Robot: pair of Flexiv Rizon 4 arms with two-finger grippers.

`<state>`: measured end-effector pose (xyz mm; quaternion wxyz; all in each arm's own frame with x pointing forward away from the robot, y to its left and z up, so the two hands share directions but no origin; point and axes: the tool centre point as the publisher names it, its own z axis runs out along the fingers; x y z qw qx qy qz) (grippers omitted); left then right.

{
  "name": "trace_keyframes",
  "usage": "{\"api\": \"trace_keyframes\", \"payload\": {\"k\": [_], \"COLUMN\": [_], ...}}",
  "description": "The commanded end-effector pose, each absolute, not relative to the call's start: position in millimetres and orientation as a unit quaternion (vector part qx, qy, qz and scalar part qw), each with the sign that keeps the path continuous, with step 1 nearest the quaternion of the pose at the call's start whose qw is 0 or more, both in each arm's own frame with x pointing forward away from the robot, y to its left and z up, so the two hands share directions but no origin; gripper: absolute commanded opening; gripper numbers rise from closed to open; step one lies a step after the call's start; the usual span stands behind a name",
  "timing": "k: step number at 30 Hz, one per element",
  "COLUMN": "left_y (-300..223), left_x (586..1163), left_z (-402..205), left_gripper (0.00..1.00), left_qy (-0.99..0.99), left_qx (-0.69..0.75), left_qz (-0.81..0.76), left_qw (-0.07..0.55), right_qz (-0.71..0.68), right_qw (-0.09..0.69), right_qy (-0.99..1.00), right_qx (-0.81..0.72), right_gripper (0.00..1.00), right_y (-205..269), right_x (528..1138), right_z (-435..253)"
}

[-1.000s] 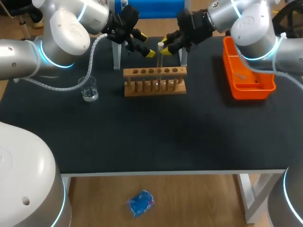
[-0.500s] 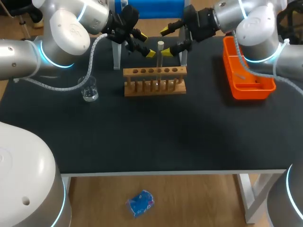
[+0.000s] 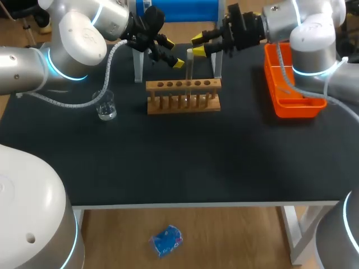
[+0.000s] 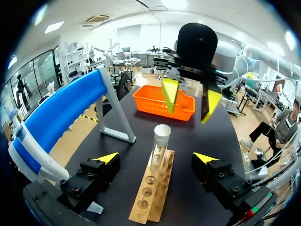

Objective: Invert the test tube, pick up the pipette, mount the tip to pipette, aspirate from beaker and dispense into the tube, eject the tip, return the pipette, and cap with the stopper.

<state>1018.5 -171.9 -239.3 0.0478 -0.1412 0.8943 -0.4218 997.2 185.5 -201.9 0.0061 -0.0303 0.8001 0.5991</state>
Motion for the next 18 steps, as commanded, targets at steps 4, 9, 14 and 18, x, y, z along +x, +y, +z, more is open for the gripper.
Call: {"api": "trace_keyframes", "payload": {"k": [4, 9, 14, 18], "left_y": [-172.0, -172.0, -172.0, -172.0], "left_x": [1019.0, 1019.0, 1019.0, 1019.0], "left_z": [-238.3, -238.3, -238.3, -238.3], "left_gripper": [1.0, 1.0, 1.0, 1.0], "left_qy": [0.895, 0.895, 0.895, 0.895], "left_qx": [-0.142, -0.142, -0.142, -0.142], "left_qz": [-0.42, -0.42, -0.42, -0.42], "left_qw": [0.046, 0.046, 0.046, 0.046], "right_qz": [0.634, 0.65, 0.653, 0.656], "right_qw": [-0.018, -0.031, -0.037, -0.041], "right_qy": [0.772, 0.758, 0.755, 0.752], "right_qx": [-0.045, -0.045, -0.047, -0.046], "right_gripper": [0.0, 0.0, 0.0, 0.0], "right_y": [189.8, 192.5, 196.8, 198.6], "right_x": [1006.5, 1007.5, 1007.8, 1009.2], "right_z": [-208.2, -210.3, -213.4, -215.7]}}
